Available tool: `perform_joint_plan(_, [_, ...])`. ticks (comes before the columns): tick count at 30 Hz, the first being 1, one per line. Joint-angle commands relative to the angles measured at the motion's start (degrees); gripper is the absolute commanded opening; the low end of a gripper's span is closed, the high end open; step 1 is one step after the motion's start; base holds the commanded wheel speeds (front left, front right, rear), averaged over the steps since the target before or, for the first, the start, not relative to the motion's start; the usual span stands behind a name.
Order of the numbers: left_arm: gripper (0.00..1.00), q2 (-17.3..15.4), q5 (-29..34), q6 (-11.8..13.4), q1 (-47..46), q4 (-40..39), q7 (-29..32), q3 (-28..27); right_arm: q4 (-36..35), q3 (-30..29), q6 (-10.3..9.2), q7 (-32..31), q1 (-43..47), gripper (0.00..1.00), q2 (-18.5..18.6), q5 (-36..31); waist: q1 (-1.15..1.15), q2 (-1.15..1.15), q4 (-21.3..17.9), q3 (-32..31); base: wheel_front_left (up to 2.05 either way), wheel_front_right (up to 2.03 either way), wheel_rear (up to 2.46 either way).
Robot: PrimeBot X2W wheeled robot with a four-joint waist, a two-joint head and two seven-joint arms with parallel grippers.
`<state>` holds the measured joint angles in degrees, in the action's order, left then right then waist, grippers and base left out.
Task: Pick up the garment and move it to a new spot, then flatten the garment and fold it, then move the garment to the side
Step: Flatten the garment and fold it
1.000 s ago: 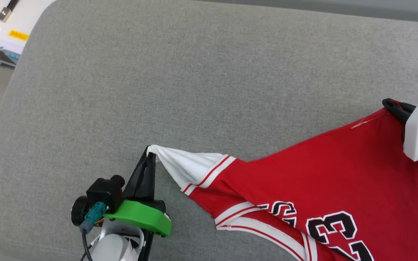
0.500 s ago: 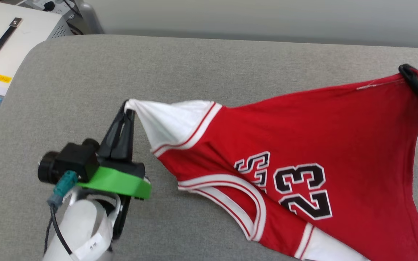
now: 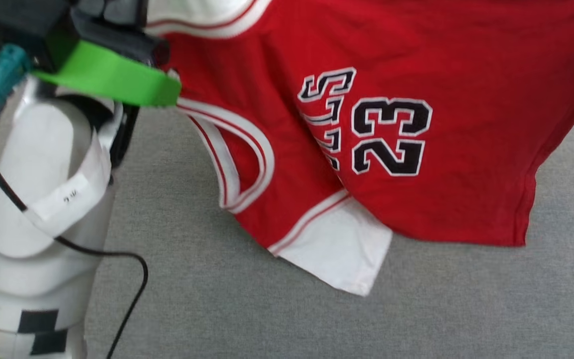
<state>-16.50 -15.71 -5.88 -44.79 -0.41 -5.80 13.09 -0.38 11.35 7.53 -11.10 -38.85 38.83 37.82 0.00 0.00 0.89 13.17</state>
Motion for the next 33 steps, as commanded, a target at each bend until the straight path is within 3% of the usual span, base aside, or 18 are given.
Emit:
perform_joint_plan(1, [0.0, -0.63, -0.03, -0.44, -4.73, 1.24, 0.1, 0.16, -0.11, -0.61, -0.04, -0.62, -3.33, 0.0, -0.59, -0.92, 0.0, 0.0, -1.02, 4.04, 0.0, 0.0, 0.0])
perform_joint_plan(11, [0.0, -2.58, -0.2, -1.47, -33.97, 13.78, -0.14, 3.57, 9.4, -0.4, -0.04, -1.48, -30.04, 0.0, -4.05, -6.78, 0.0, 0.0, -3.07, 14.32, 0.0, 0.0, 0.0])
perform_joint_plan(20, [0.0, -3.19, -0.53, -1.58, -58.09, 25.96, -2.92, 9.42, 23.36, 4.76, -0.04, 3.6, -53.46, 0.0, -4.67, -12.32, 0.0, 0.0, -3.79, 20.17, 0.0, 0.0, 0.0])
perform_joint_plan(26, [0.0, -3.79, -2.55, -1.59, -65.81, 34.07, -5.04, 12.61, 31.56, 9.07, -0.04, 7.55, -61.25, 0.0, -5.26, -12.12, 0.0, 0.0, -4.01, 23.01, 0.0, 0.0, 0.0])
perform_joint_plan(33, [0.0, -4.63, -5.71, -1.6, -63.37, 40.73, -7.96, 16.69, 38.63, 15.24, -0.04, 12.54, -59.95, 0.0, -6.83, -9.18, 0.0, 0.0, -4.07, 24.49, 0.0, 0.0, 0.0])
